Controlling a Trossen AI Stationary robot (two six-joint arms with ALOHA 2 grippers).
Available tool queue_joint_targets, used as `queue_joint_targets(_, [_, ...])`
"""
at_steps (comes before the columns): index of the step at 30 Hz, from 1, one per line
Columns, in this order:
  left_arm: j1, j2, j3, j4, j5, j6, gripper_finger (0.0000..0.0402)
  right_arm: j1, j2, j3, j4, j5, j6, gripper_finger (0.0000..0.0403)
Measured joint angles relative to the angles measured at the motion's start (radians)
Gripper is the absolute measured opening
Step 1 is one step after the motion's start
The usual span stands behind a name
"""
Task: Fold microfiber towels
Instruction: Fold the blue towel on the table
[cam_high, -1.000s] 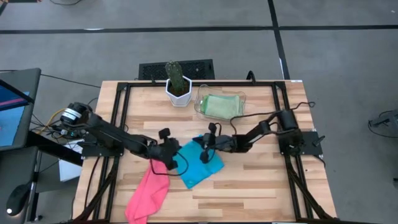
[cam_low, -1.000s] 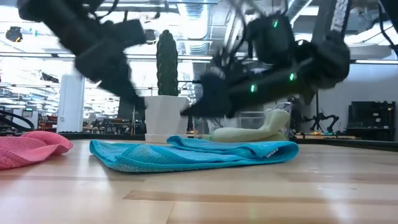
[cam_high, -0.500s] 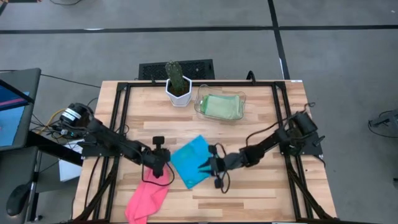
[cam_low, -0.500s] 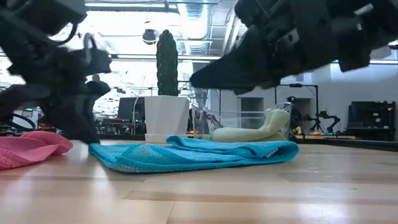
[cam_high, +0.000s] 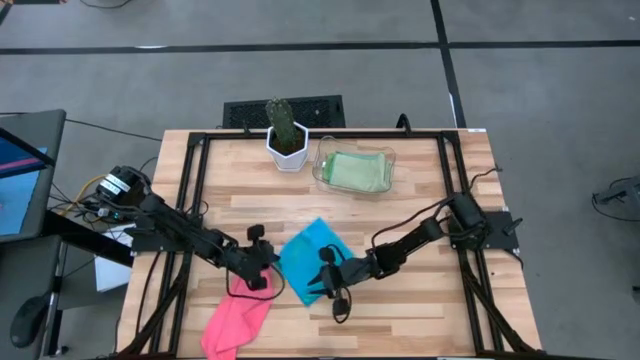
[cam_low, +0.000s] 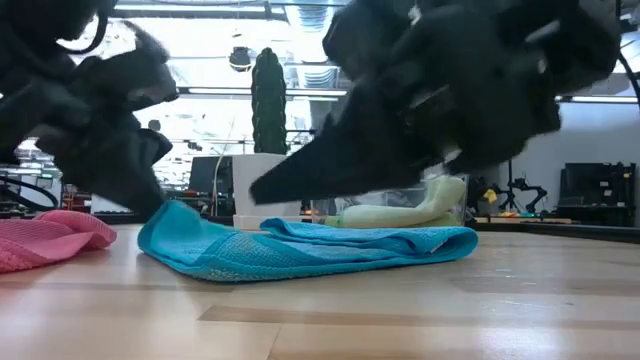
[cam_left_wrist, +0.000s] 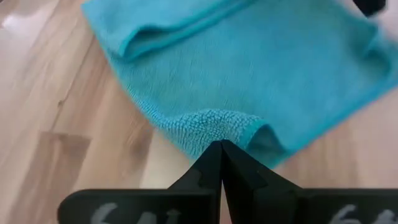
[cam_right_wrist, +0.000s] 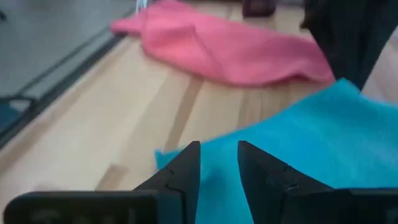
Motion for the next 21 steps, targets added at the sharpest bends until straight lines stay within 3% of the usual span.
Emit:
queue_joint_targets(3, [-0.011,0.000,0.000,0.061,-0.004,-0.066,0.0000,0.028,-0.066,0.001,-0.111,0.006,0.003,0.0126])
queue_joint_targets(7, [-0.021,0.035,0.000,0.093,0.013,-0.167,0.0000,0.080,-0.113,0.000,-0.240,0.119,0.020,0.0116])
queue_joint_targets(10, [-0.044,0.099,0.001,0.093,0.058,-0.228,0.0000,0.117,-0.099,0.001,-0.195,0.196,0.018,0.0109])
queue_joint_targets(16, [-0.098,0.204,0.006,0.208,0.003,-0.317,0.0000,0.131,0.017,0.001,-0.021,0.243,0.078,0.0098])
queue_joint_targets(21, [-0.132,0.227,0.035,0.265,0.015,-0.305,0.0000,0.152,0.057,0.006,-0.093,0.255,0.209,0.0090])
